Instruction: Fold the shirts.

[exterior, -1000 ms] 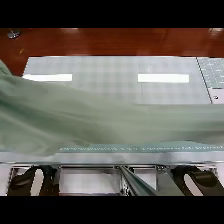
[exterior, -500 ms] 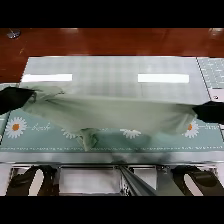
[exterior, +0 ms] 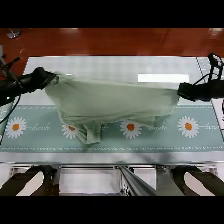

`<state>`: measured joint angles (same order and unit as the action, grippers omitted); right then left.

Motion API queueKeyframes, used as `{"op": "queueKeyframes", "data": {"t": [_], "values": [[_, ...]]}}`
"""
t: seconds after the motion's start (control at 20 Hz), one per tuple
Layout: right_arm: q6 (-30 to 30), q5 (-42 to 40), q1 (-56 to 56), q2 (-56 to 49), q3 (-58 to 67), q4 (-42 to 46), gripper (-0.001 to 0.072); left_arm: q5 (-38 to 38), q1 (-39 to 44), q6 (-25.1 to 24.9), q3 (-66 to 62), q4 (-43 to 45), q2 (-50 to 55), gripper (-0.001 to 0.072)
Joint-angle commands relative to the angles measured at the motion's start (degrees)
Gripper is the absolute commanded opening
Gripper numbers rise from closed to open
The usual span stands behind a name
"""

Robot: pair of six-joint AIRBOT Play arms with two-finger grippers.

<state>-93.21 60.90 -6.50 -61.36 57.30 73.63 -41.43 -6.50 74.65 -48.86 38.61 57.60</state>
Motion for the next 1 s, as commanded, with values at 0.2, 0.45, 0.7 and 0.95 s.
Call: {"op": "queueKeyframes", "data": {"t": [0.2,0.45,0.7,0.95], "values": [[2.3,-4.8,-2.0,-14.9,6.0,-10.2,0.0021,2.7,2.6,-0.5,-3.6,-1.6,13.0,0.0034],[6.0,3.9,-7.0,-16.2,7.0,-10.3,0.0627,-15.1,-2.8,-0.4,-9.3,3.3,13.0,0.0705],[5.8,15.5,-23.3,-11.6,5.3,-3.2,0.0626,-32.3,-17.6,8.6,-7.8,24.4,6.9,0.0705],[10.5,-3.1,-30.9,4.0,-17.7,-21.5,0.0625,-27.9,-25.3,8.4,16.3,14.0,-7.0,0.0703]]}}
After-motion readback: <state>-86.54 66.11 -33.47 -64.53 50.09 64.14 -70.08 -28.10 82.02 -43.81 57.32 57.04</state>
